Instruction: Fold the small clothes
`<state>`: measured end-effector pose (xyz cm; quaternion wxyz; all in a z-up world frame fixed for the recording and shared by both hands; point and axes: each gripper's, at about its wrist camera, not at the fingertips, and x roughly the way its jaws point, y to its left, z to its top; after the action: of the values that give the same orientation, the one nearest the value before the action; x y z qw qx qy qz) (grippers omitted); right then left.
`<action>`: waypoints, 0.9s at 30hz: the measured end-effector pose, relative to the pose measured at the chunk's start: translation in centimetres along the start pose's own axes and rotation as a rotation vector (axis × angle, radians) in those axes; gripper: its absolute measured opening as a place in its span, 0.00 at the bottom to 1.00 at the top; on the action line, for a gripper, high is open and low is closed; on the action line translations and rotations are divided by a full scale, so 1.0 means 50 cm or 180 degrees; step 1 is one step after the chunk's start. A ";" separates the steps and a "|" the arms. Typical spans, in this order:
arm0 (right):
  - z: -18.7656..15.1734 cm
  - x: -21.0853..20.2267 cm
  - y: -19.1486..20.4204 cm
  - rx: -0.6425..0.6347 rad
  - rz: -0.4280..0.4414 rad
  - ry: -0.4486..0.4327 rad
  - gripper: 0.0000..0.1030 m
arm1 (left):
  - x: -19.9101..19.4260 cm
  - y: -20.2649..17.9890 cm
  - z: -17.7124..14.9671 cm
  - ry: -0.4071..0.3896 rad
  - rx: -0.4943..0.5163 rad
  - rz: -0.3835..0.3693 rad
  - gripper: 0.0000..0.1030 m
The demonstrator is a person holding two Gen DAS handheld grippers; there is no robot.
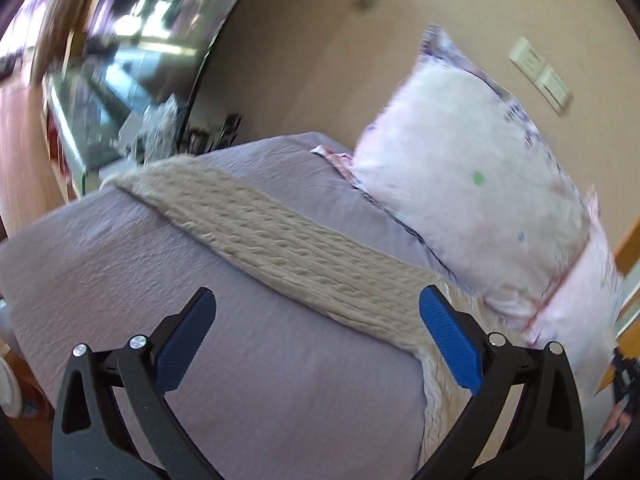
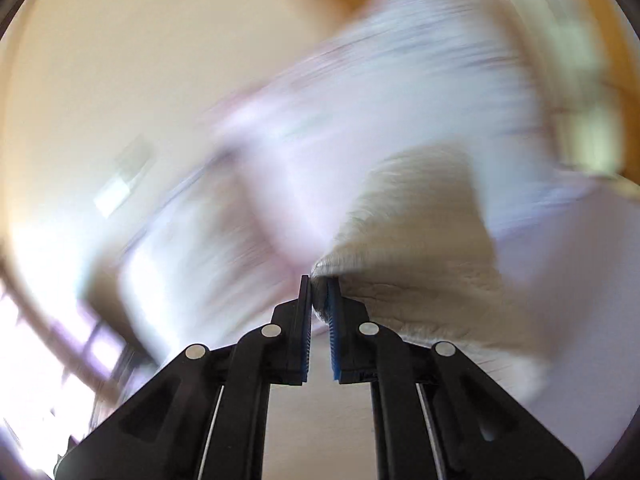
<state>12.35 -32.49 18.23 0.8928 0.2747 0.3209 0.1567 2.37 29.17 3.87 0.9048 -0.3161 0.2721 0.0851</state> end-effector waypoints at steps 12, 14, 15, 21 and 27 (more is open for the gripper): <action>-0.099 0.019 0.103 -0.0521 0.0146 0.0461 0.72 | 0.048 0.189 0.105 0.0010 -0.1144 0.0009 0.81; -0.105 0.002 0.079 -0.0459 0.0007 0.0386 0.75 | 0.059 0.219 0.129 -0.0034 -0.1309 0.0085 0.73; -0.102 -0.003 0.060 -0.0429 -0.0068 0.0339 0.76 | 0.065 0.230 0.137 -0.0048 -0.1382 0.0120 0.68; -0.112 -0.055 -0.003 -0.0252 -0.0225 0.0172 0.77 | 0.095 0.286 0.158 0.0024 -0.1785 0.0203 0.10; -0.127 -0.114 -0.045 -0.0243 -0.0386 0.0081 0.79 | 0.087 0.154 0.179 -0.0067 -0.1110 0.0074 0.06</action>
<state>4.13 -34.41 15.60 0.9063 0.2184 0.3421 0.1179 7.44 40.68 3.28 0.8380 -0.4642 0.2475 0.1448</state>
